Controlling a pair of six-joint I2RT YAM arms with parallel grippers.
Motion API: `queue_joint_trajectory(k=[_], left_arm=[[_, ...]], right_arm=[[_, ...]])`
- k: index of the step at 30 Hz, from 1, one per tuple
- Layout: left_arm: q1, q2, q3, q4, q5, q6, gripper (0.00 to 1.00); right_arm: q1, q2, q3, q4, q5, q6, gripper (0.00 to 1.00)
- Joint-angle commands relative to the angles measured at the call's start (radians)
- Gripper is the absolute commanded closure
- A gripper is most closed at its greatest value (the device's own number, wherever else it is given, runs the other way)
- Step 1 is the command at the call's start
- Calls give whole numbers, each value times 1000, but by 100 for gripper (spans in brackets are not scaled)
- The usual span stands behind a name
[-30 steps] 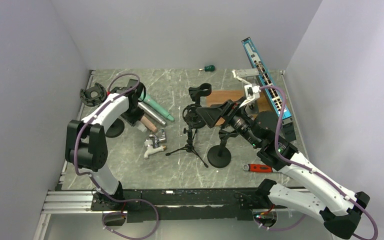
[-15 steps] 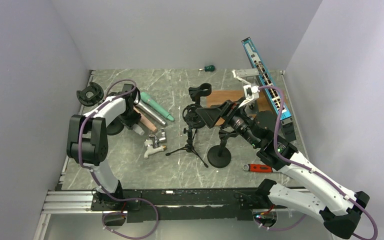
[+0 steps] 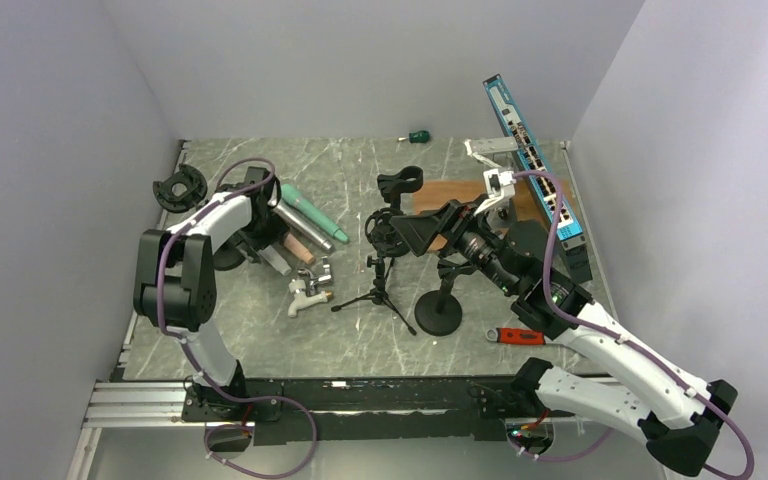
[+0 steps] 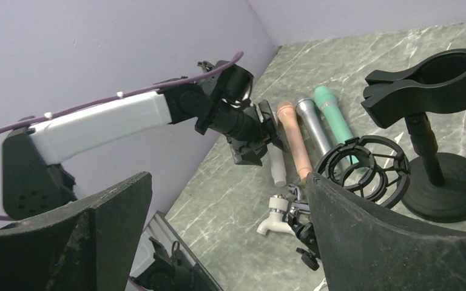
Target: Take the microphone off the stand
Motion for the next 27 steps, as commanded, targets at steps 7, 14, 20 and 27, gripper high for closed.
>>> queue_joint_trajectory(k=[7, 14, 20, 27], left_arm=[[-89, -394, 59, 76, 169, 223, 21], [-98, -714, 7, 225, 439, 398, 19], [-98, -1065, -191, 430, 618, 563, 10], [-98, -1340, -280, 454, 573, 612, 9]], right_arm=[[-2, 26, 169, -230, 64, -161, 0], [-1, -78, 259, -486, 249, -282, 0], [0, -208, 338, -698, 417, -315, 0], [-1, -346, 365, -789, 486, -316, 0]])
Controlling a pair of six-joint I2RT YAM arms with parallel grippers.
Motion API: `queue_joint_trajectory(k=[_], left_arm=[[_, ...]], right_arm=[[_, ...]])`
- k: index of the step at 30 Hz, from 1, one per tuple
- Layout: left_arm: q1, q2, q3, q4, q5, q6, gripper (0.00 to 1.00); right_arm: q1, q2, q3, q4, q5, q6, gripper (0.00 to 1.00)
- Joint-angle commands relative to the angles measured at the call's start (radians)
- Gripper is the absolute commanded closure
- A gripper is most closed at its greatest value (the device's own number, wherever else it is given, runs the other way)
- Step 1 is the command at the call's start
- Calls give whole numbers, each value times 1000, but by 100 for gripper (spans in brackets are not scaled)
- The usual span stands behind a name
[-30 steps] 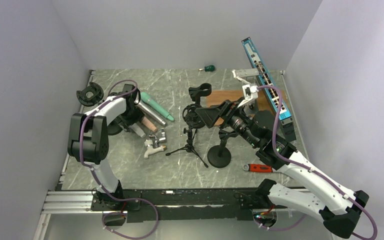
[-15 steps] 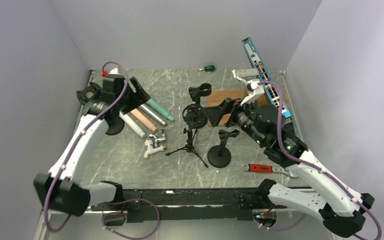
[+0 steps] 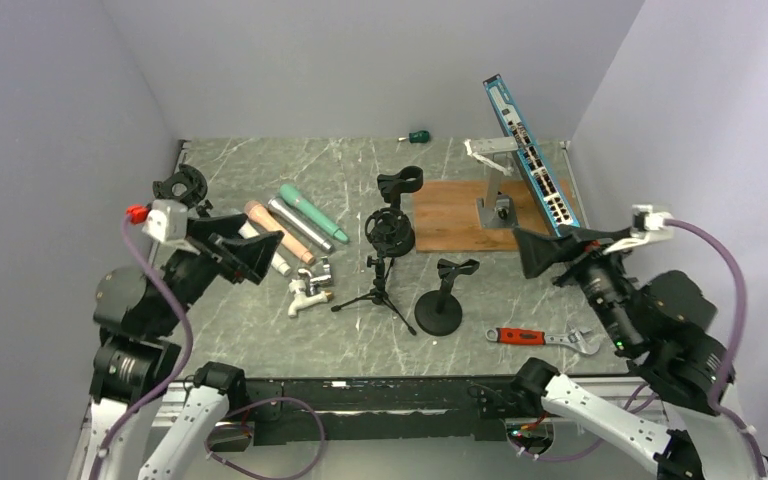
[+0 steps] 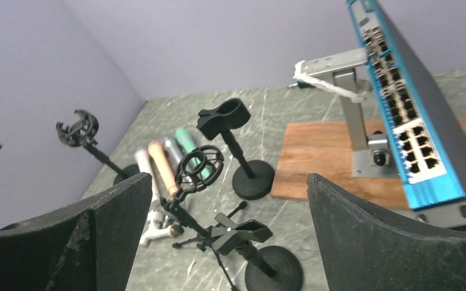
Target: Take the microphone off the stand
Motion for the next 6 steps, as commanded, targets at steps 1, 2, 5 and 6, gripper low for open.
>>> queue_joint_trajectory(k=[1, 2, 5, 6], left_arm=[[1, -102, -51, 64, -11, 63, 9], [1, -129, -66, 66, -23, 61, 9], [2, -190, -92, 66, -54, 61, 8], [1, -199, -91, 63, -59, 66, 8]], right_arm=[[-1, -58, 26, -88, 80, -20, 0], [0, -84, 21, -76, 77, -15, 0], [0, -74, 33, -83, 54, -13, 0], [0, -49, 67, -121, 62, -3, 0]])
